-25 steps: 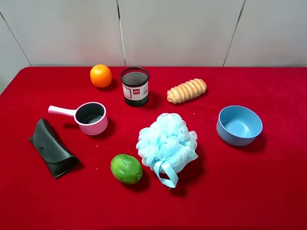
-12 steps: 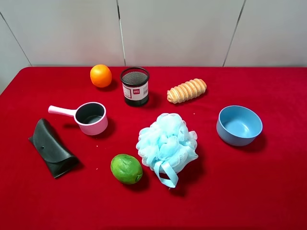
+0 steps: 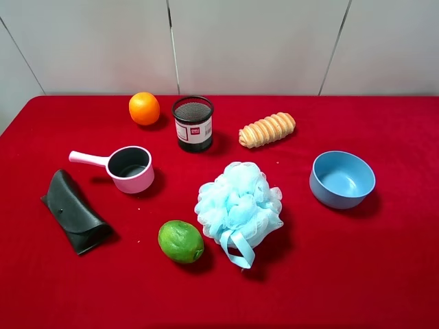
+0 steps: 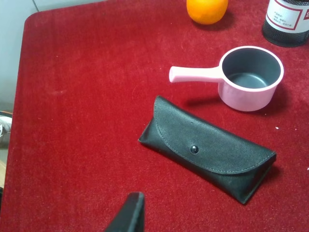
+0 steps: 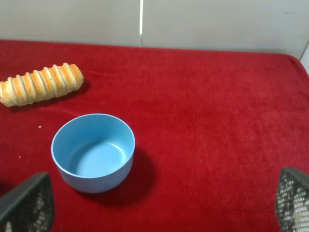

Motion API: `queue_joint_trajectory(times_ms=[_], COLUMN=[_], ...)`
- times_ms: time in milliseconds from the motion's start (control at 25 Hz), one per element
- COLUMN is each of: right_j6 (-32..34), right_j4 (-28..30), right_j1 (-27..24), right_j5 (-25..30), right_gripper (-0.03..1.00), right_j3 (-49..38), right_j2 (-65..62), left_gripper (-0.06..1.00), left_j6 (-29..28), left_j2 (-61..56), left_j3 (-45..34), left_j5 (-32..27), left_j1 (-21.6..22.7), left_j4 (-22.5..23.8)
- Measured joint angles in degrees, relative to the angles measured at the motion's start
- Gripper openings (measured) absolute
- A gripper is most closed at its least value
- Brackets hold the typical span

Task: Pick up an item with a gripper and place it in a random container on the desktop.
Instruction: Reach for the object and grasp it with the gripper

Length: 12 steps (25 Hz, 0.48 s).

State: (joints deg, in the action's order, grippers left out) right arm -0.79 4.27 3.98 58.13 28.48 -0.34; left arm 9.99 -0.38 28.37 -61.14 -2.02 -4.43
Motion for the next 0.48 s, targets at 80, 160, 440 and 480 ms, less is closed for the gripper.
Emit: queue_joint_trajectory(times_ms=[80, 160, 440, 480], right_j6=[0.00, 0.00, 0.00, 0.00], right_j4=[0.00, 0.00, 0.00, 0.00], right_j1=[0.00, 0.00, 0.00, 0.00], right_j5=[0.00, 0.00, 0.00, 0.00], right_gripper=[0.69, 0.69, 0.69, 0.69], right_j3=[0.00, 0.00, 0.00, 0.00], right_j2=[0.00, 0.00, 0.00, 0.00], left_gripper=[0.99, 0.99, 0.99, 0.99], left_j6=[0.00, 0.00, 0.00, 0.00], left_j2=[0.00, 0.00, 0.00, 0.00], left_j3=[0.00, 0.00, 0.00, 0.00], left_j5=[0.00, 0.00, 0.00, 0.00], left_j1=[0.00, 0.00, 0.00, 0.00], left_j4=[0.00, 0.00, 0.00, 0.00])
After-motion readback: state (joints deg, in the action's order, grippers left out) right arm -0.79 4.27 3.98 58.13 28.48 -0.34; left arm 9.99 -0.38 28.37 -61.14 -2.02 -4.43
